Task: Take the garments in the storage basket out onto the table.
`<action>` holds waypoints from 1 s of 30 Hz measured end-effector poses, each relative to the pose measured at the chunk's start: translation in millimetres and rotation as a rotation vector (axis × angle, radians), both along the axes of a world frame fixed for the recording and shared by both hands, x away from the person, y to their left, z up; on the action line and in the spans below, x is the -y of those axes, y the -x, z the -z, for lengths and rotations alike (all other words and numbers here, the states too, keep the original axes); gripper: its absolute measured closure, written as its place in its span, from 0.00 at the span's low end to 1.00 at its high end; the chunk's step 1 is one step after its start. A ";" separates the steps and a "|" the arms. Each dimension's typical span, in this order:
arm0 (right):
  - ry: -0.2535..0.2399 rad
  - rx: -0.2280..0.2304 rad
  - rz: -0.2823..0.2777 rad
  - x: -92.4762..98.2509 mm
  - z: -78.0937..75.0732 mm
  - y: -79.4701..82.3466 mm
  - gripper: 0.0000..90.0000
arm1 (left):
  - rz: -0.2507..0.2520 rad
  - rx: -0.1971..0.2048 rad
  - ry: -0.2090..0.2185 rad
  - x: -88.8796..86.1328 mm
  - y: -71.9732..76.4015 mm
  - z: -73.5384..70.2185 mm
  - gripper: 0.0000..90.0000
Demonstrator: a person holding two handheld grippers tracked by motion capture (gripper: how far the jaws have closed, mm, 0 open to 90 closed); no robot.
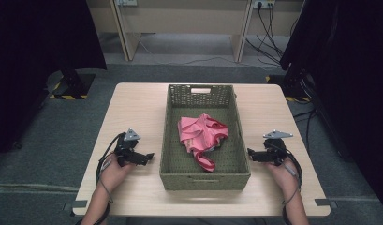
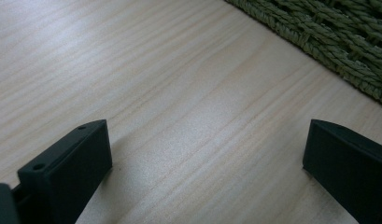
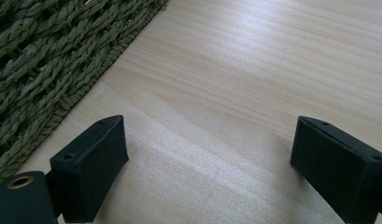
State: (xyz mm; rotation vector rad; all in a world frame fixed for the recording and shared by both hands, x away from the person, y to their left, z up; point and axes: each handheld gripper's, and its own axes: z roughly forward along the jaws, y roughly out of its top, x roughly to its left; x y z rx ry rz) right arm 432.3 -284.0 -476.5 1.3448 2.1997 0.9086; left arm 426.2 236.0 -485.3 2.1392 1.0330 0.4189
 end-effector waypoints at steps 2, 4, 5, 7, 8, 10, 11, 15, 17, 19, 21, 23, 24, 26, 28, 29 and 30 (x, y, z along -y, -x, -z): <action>0.000 0.000 0.001 0.0 0.0 0.0 0.12 | 0.000 0.000 0.000 0.0 0.0 0.0 0.00; 0.002 0.001 0.000 -0.1 0.2 -0.4 0.11 | 0.000 -0.001 0.000 0.0 0.0 0.0 0.00; 0.002 0.001 0.000 -0.1 0.2 -0.4 0.11 | 0.000 -0.001 0.000 0.0 0.0 0.0 0.00; 0.004 -0.001 -0.001 -0.2 0.2 -0.5 0.10 | 0.000 0.000 0.000 0.0 0.0 0.0 0.00; 0.006 -0.005 0.000 -0.4 0.3 -0.8 0.08 | -0.001 0.000 0.000 0.0 0.0 0.0 0.00; 0.006 -0.009 0.007 -0.6 0.4 -1.0 0.07 | 0.000 0.000 0.001 0.0 0.0 0.0 0.00; 0.006 -0.009 0.007 -0.6 0.4 -1.0 0.07 | 0.000 0.000 0.000 0.0 0.1 0.0 0.00; 0.006 -0.009 0.008 -0.7 0.4 -1.0 0.07 | 0.000 0.000 0.001 0.0 0.1 0.0 0.00; 0.006 -0.008 0.009 -0.8 0.4 -1.0 0.07 | 0.000 0.000 0.001 0.0 0.1 0.0 0.00; 0.005 -0.007 0.019 -1.0 0.4 -0.8 0.08 | 0.000 -0.001 0.000 0.0 0.1 0.0 0.00; 0.005 -0.007 0.021 -1.1 0.4 -0.7 0.08 | 0.000 0.000 0.001 0.0 0.0 0.0 0.00; 0.004 -0.008 0.024 -1.2 0.4 -0.6 0.08 | 0.000 0.000 0.000 0.0 0.1 0.0 0.00; 0.003 -0.007 0.024 -1.2 0.4 -0.6 0.08 | 0.000 0.000 0.000 0.0 0.1 0.0 0.00; 0.003 -0.006 0.023 -0.7 0.3 -0.7 0.08 | 0.000 0.000 0.000 0.0 0.0 0.0 0.00; 0.003 -0.006 0.024 -0.8 0.3 -0.7 0.09 | 0.000 -0.001 0.001 0.0 0.0 0.0 0.00; 0.003 -0.006 0.024 -0.8 0.3 -0.7 0.09 | 0.000 -0.001 0.001 0.0 0.0 0.0 0.00; -0.001 -0.006 0.028 -0.6 0.3 -0.7 0.09 | 0.000 -0.001 0.001 0.0 0.0 0.0 0.00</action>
